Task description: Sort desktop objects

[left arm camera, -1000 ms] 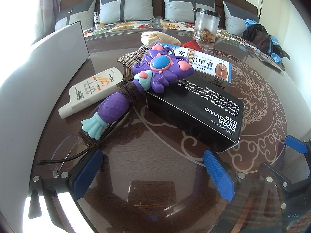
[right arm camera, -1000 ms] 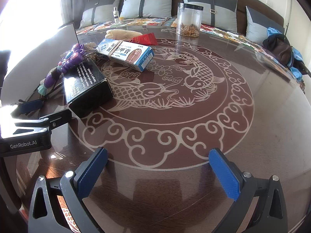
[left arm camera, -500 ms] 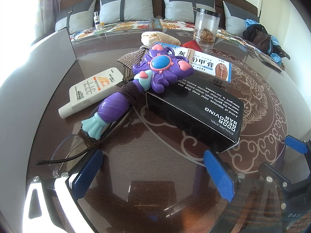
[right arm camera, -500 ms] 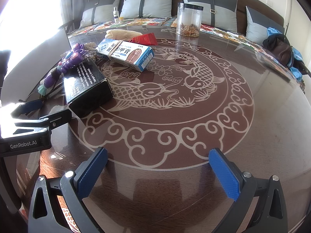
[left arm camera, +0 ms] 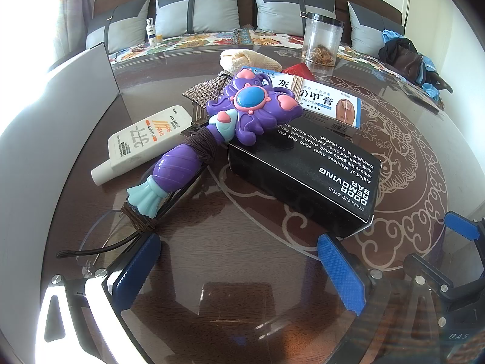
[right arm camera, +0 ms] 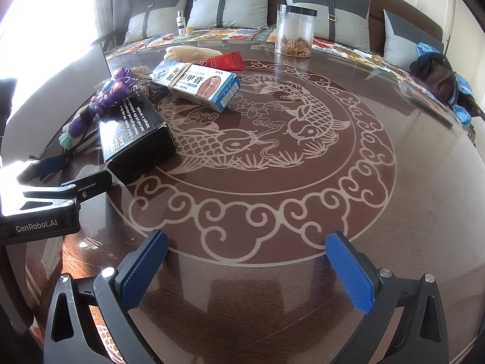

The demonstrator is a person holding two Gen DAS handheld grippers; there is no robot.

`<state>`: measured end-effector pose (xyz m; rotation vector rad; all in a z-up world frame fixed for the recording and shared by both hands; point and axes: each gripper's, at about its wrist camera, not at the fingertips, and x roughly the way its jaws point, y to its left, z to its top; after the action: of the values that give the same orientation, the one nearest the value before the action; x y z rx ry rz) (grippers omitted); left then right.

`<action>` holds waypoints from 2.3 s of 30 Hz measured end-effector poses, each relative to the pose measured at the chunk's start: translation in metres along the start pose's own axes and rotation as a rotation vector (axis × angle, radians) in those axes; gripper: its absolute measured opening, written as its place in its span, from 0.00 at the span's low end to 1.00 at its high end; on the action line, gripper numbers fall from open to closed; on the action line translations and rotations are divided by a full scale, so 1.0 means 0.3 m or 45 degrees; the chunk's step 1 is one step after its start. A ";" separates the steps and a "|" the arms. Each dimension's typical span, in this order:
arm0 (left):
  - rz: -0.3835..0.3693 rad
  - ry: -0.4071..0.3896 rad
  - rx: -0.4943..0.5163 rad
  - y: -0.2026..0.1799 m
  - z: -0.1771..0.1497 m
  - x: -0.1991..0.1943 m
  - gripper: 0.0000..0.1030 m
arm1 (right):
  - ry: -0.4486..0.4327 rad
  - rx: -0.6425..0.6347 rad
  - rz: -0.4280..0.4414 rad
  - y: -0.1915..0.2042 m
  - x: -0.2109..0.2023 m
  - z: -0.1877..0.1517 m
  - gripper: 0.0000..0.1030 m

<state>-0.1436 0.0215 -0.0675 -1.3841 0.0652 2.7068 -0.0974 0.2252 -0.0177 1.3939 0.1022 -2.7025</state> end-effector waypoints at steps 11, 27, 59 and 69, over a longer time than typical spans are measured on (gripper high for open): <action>0.000 0.000 0.000 0.000 0.000 0.000 1.00 | 0.000 0.000 0.000 0.000 -0.001 0.000 1.00; 0.000 0.000 0.000 0.001 -0.001 -0.001 1.00 | 0.000 0.000 0.000 0.000 -0.001 0.000 1.00; -0.205 0.096 0.145 0.214 0.064 -0.027 0.98 | 0.000 0.001 0.000 0.000 -0.001 0.000 1.00; -0.374 0.088 0.190 0.135 -0.092 -0.144 0.63 | 0.000 0.001 0.000 0.000 -0.001 0.000 1.00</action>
<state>-0.1006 -0.0241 -0.0490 -1.3277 0.0620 2.3655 -0.0973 0.2252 -0.0175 1.3941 0.1012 -2.7029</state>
